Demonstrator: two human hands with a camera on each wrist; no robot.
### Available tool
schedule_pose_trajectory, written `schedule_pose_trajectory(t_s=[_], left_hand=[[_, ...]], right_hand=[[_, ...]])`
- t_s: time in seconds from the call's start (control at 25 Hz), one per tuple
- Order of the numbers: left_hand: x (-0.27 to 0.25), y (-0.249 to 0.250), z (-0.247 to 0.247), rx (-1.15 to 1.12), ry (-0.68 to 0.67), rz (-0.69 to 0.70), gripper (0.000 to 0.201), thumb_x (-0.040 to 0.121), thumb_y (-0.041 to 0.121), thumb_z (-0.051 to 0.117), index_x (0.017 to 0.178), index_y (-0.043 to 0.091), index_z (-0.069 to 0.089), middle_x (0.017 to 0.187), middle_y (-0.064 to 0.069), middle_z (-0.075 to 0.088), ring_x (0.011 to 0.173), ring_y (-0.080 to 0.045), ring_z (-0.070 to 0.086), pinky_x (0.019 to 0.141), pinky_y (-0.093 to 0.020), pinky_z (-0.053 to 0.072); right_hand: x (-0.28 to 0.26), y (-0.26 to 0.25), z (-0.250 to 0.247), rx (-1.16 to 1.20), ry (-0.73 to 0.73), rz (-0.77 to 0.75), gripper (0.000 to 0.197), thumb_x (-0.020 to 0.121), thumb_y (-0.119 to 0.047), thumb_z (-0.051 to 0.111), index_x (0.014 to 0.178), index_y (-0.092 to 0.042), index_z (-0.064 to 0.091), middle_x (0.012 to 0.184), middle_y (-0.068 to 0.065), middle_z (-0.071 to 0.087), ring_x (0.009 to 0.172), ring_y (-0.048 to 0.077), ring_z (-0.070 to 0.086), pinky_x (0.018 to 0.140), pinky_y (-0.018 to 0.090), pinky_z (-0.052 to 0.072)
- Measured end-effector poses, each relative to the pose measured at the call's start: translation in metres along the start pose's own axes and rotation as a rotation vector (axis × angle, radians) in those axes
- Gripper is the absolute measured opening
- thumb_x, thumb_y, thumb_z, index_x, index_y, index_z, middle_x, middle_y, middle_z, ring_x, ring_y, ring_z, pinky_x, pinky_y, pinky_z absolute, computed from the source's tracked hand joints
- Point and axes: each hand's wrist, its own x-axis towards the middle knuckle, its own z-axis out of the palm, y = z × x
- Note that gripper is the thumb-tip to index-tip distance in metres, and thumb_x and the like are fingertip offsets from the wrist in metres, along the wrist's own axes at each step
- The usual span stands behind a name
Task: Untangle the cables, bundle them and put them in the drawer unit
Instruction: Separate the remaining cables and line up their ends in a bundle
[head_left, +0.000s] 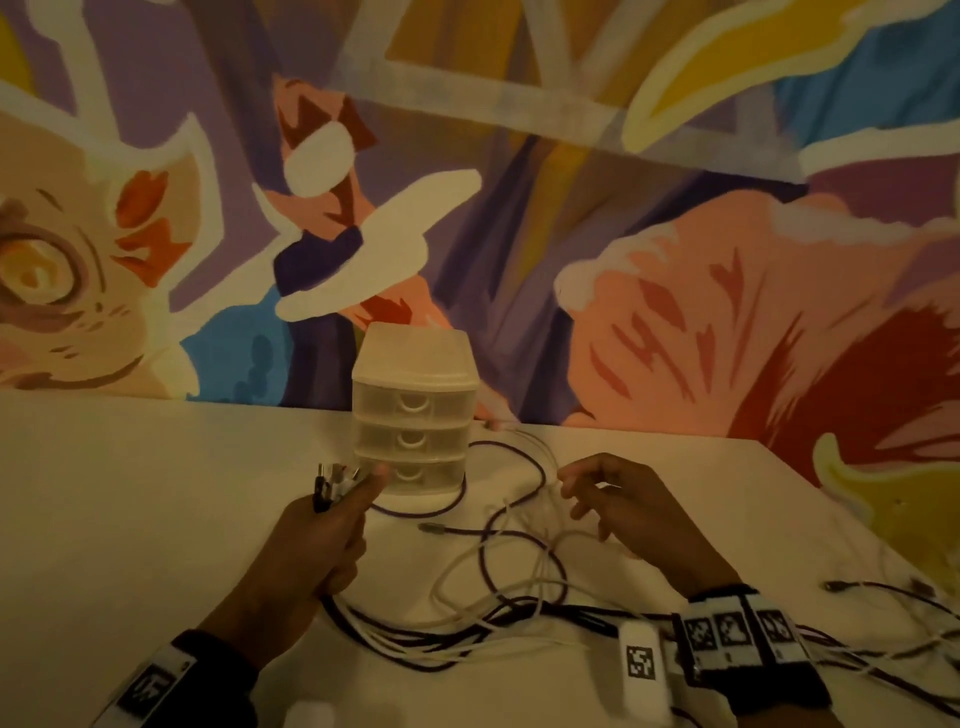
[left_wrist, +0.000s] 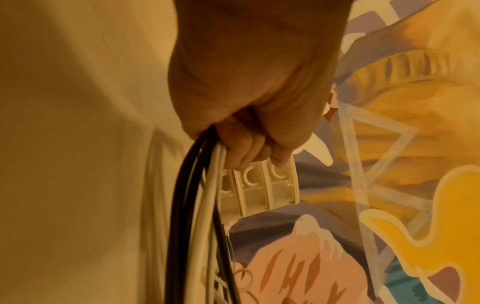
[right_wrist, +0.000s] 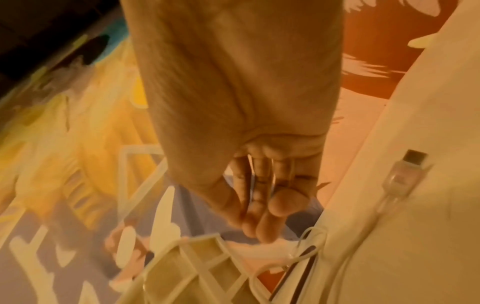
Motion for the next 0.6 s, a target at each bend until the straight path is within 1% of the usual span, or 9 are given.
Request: schedule_pose_trajectory(t_s=[0.12,0.16,0.24,0.28,0.32,0.36,0.44,0.48,0.6], left_hand=[[-0.002,0.001,0.004,-0.016,0.005,-0.014,0.055,0.091,0.052,0.074,0.064,0.026,0.035,0.059,0.000,0.025,0.049,-0.013,0.019,0.046,-0.027,0.018],[-0.002,0.002,0.005,-0.020,0.002,-0.022,0.055,0.092,0.051,0.074,0.064,0.026,0.035,0.058,0.000,0.025,0.048,-0.013,0.019,0.047,-0.027,0.018],[-0.002,0.003,0.008,-0.035,0.000,-0.043,0.056,0.094,0.050,0.074,0.062,0.025,0.035,0.057,0.001,0.026,0.047,-0.012,0.019,0.047,-0.026,0.017],[0.000,0.003,0.008,-0.045,0.004,-0.056,0.056,0.094,0.050,0.075,0.062,0.025,0.035,0.056,0.001,0.027,0.047,-0.012,0.020,0.047,-0.026,0.018],[0.001,0.003,0.008,-0.053,0.005,-0.066,0.057,0.094,0.050,0.075,0.061,0.025,0.036,0.055,0.001,0.027,0.047,-0.012,0.020,0.046,-0.026,0.018],[0.002,0.001,0.006,-0.066,0.008,-0.071,0.057,0.094,0.051,0.075,0.061,0.026,0.036,0.055,0.001,0.027,0.046,-0.012,0.020,0.045,-0.026,0.018],[0.004,-0.001,0.005,-0.086,0.001,-0.062,0.057,0.093,0.051,0.077,0.061,0.026,0.036,0.054,0.002,0.028,0.045,-0.012,0.021,0.044,-0.025,0.018],[0.004,-0.002,0.004,-0.095,-0.002,-0.057,0.057,0.093,0.050,0.077,0.062,0.027,0.035,0.054,0.003,0.028,0.045,-0.012,0.021,0.043,-0.025,0.019],[0.004,-0.003,0.003,-0.121,-0.015,-0.035,0.056,0.095,0.049,0.076,0.065,0.026,0.035,0.055,0.004,0.028,0.046,-0.011,0.021,0.043,-0.025,0.019]], right_hand=[[0.047,-0.016,0.000,-0.236,-0.063,-0.029,0.013,0.099,-0.019,0.065,0.097,-0.017,0.078,0.094,0.001,0.079,0.081,0.021,0.077,0.055,0.031,0.055],[0.069,-0.021,0.001,-0.375,-0.097,-0.065,0.016,0.099,-0.021,0.064,0.098,-0.013,0.078,0.096,0.004,0.078,0.084,0.024,0.076,0.059,0.036,0.058],[0.112,-0.029,0.009,-0.657,-0.176,-0.102,0.022,0.100,-0.027,0.060,0.099,-0.010,0.074,0.104,0.011,0.075,0.095,0.033,0.070,0.079,0.046,0.059],[0.132,-0.031,0.014,-0.781,-0.206,-0.110,0.018,0.099,-0.028,0.059,0.095,-0.015,0.071,0.106,0.009,0.074,0.098,0.034,0.067,0.085,0.045,0.056],[0.149,-0.028,0.019,-0.893,-0.214,-0.114,0.014,0.099,-0.029,0.060,0.092,-0.019,0.068,0.105,0.006,0.071,0.101,0.034,0.063,0.086,0.040,0.053],[0.161,-0.025,0.027,-0.991,-0.221,-0.114,0.012,0.099,-0.031,0.061,0.097,-0.021,0.068,0.107,0.004,0.069,0.104,0.033,0.061,0.087,0.038,0.051],[0.183,-0.001,0.033,-1.108,-0.188,-0.032,0.034,0.097,-0.035,0.065,0.123,-0.013,0.069,0.126,0.011,0.067,0.118,0.037,0.063,0.096,0.040,0.053],[0.190,0.012,0.035,-1.150,-0.170,0.004,0.042,0.095,-0.036,0.067,0.129,-0.011,0.068,0.133,0.014,0.066,0.122,0.038,0.063,0.099,0.041,0.053],[0.206,0.043,0.033,-1.188,-0.138,0.058,0.046,0.093,-0.038,0.059,0.128,-0.010,0.070,0.136,0.017,0.066,0.120,0.038,0.065,0.098,0.039,0.054]])
